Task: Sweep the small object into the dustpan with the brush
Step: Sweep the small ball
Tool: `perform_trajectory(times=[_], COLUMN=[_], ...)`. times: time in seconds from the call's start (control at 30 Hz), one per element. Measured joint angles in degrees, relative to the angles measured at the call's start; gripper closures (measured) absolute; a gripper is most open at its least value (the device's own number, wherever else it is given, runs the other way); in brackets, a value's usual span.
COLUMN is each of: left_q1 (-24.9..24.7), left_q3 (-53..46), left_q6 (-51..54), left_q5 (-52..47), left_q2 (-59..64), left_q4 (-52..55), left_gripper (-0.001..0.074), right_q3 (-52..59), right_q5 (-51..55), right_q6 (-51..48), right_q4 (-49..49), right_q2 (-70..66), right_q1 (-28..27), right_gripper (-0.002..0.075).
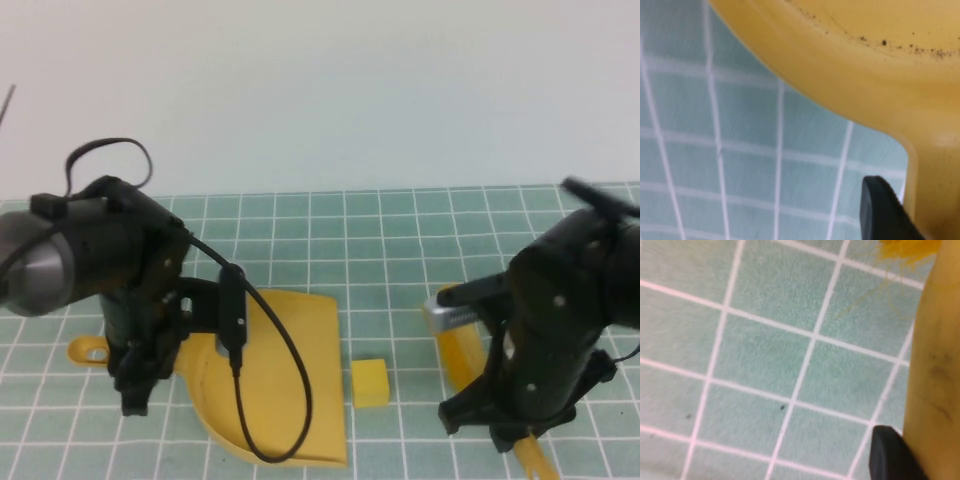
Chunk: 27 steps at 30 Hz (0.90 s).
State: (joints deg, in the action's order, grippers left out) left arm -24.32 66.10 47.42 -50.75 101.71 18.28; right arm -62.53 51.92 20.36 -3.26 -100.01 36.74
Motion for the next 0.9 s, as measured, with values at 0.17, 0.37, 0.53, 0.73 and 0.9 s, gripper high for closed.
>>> perform_trajectory(times=[0.17,0.37,0.53,0.73,0.9], left_q1=[-1.7,-1.7,-1.8,-1.8,-1.9], left_q3=[0.0,0.0,0.0,0.0,0.0], left_q6=[0.1,1.4,1.5,1.6,1.5], left_q5=[0.5,0.9,1.0,1.3,1.7], left_q2=[0.3,1.1,2.0,2.0,2.0], left_q4=[-0.7,-2.0,-2.0,-2.2,-4.0], left_gripper=[0.052,0.0521,0.0521,0.0521,0.0521], right_q3=[-0.2,-0.9,-3.7,-11.9,-18.2], right_q5=[-3.0,-7.9,-8.0,-7.2,-4.3], right_q6=[2.3,-0.6,-6.2,-8.4,-10.0], right_q4=[-1.6,4.8,15.7,22.6,25.4], right_q2=[-4.7,-6.3,-7.0,-7.5,-7.5], right_q1=[0.8,0.8,2.9,6.5,7.9], right_gripper=[0.0557,0.0557,0.0558,0.0558,0.0559])
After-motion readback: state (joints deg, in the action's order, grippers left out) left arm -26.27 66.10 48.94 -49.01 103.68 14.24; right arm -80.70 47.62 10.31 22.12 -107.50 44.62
